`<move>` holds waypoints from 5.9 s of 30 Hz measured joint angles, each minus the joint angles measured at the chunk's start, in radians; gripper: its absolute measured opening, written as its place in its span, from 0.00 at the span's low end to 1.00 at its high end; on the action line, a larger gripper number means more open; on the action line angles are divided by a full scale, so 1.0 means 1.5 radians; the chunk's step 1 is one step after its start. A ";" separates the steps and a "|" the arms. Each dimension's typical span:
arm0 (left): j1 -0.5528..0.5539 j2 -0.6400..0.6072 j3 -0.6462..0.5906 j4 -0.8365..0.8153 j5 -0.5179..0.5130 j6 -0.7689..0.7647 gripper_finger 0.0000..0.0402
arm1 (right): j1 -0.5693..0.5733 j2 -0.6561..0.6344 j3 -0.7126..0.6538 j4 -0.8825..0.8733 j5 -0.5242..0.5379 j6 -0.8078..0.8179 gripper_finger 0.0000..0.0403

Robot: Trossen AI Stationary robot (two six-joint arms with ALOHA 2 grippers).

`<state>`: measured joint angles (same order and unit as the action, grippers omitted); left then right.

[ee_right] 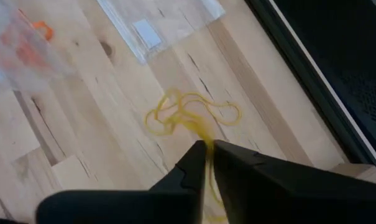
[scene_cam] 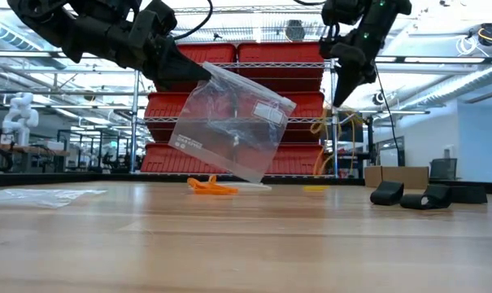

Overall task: Sort rubber bands
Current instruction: Put the yellow rubber band into the transparent zip bag

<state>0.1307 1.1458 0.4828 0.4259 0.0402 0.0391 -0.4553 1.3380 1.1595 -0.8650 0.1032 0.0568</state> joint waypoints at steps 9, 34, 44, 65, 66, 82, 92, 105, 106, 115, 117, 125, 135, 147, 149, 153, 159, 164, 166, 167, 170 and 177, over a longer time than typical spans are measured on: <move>0.000 0.000 0.000 -0.002 0.000 0.000 0.00 | 0.000 0.000 -0.003 -0.055 -0.014 0.021 0.31; 0.000 0.000 0.000 -0.011 0.000 0.000 0.00 | -0.024 0.091 -0.328 0.369 -0.018 -0.143 0.30; 0.000 0.000 0.000 -0.015 0.000 -0.003 0.00 | -0.039 0.134 -0.327 0.428 0.001 -0.138 0.28; 0.000 0.000 0.000 -0.017 0.000 -0.004 0.00 | -0.045 0.112 -0.327 0.398 -0.038 -0.142 0.02; 0.000 0.000 0.000 -0.017 0.000 -0.003 0.00 | -0.043 0.104 -0.327 0.395 -0.038 -0.139 0.02; 0.000 0.000 0.000 -0.017 0.000 -0.003 0.00 | 0.011 -0.097 -0.276 0.315 -0.038 -0.078 0.00; 0.000 0.000 0.000 -0.017 0.000 -0.003 0.00 | 0.044 -0.128 -0.159 0.209 -0.037 -0.062 0.00; 0.000 0.000 0.000 -0.033 0.000 -0.003 0.00 | 0.143 -0.128 -0.112 0.092 -0.127 0.096 0.00; 0.000 0.000 0.000 -0.033 0.000 -0.003 0.00 | 0.150 -0.128 -0.112 0.086 -0.127 0.102 0.00; 0.000 0.000 0.000 -0.031 0.000 -0.003 0.00 | 0.111 -0.107 -0.176 0.073 -0.005 0.091 0.00; 0.000 0.000 0.000 -0.031 0.000 -0.003 0.00 | 0.077 -0.098 -0.206 0.087 0.023 0.073 0.00; 0.000 0.000 0.000 -0.031 0.000 -0.005 0.00 | -0.040 -0.069 -0.279 0.179 0.059 0.014 0.08; 0.000 0.000 0.000 -0.031 0.000 -0.005 0.00 | -0.031 -0.076 -0.266 0.201 -0.041 -0.027 0.46; 0.000 0.000 0.000 -0.033 0.000 -0.004 0.00 | 0.021 0.068 -0.266 0.269 -0.027 -0.232 0.36; 0.000 0.000 0.000 -0.034 0.000 -0.004 0.00 | 0.020 0.100 -0.266 0.286 -0.013 -0.256 0.33; 0.000 0.000 0.000 -0.034 0.000 -0.004 0.00 | 0.020 0.142 -0.266 0.309 -0.013 -0.274 0.27; 0.000 0.000 0.000 -0.034 0.000 -0.004 0.00 | 0.020 0.164 -0.266 0.334 -0.014 -0.277 0.19; 0.000 0.000 0.000 -0.034 0.000 -0.004 0.00 | 0.020 0.163 -0.266 0.330 -0.015 -0.278 0.07; 0.000 0.000 0.000 -0.034 0.000 -0.004 0.00 | 0.020 0.158 -0.266 0.331 -0.015 -0.278 0.02; 0.000 0.000 0.000 -0.035 0.000 -0.004 0.00 | 0.020 0.156 -0.266 0.331 -0.015 -0.278 0.01; 0.000 0.000 0.000 -0.035 0.000 -0.004 0.00 | 0.020 0.150 -0.265 0.327 -0.016 -0.265 0.01; 0.000 0.000 0.000 -0.037 0.000 -0.004 0.00 | 0.031 0.124 -0.202 0.259 -0.018 -0.230 0.00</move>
<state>0.1307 1.1461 0.4833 0.3712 0.0406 0.0331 -0.4088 1.5246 0.8568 -0.4765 0.0765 -0.2883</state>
